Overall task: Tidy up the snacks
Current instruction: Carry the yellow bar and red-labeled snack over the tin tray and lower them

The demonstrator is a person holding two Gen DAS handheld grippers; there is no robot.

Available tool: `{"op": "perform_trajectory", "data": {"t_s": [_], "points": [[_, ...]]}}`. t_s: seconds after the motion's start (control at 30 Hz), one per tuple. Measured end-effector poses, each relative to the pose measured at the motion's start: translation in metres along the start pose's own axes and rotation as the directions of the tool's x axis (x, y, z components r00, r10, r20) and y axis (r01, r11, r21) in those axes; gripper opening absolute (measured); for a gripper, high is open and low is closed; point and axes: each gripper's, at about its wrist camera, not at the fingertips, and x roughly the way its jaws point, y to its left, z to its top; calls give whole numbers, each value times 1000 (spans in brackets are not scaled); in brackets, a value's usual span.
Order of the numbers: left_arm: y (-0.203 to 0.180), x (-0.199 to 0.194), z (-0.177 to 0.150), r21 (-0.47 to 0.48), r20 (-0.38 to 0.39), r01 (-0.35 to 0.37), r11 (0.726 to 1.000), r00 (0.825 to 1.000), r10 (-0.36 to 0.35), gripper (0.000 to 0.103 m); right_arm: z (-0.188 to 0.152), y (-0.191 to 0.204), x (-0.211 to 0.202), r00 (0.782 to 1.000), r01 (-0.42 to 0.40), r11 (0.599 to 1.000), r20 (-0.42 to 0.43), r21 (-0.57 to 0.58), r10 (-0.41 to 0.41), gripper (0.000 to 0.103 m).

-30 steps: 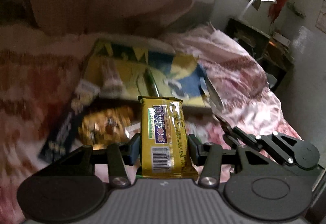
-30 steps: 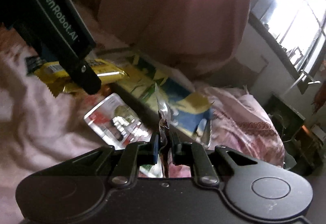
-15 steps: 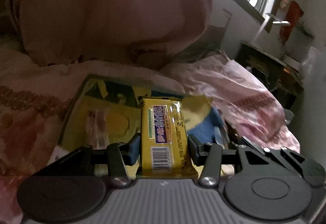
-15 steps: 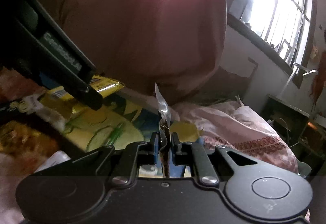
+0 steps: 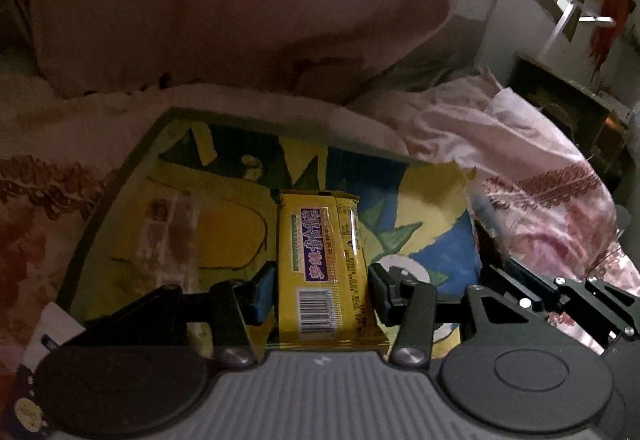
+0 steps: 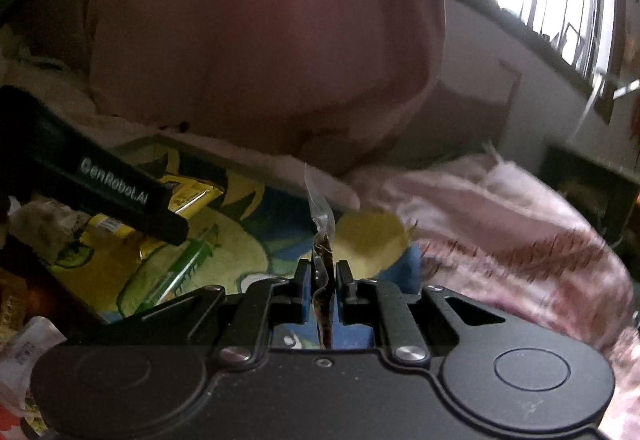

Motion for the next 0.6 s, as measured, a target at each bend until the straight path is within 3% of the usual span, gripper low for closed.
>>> {"op": "perform_trajectory", "data": {"t_s": [0.3,0.6], "points": [[-11,5,-7,59,-22,-46,997,999,47,53,-9,-16,12,994,-68,989,-79,129,79,13],[-18,5,-7,87,-55,-65,994,996,70,53,-13,-18,11,991,-72,985,-103,155,89,20]]}}
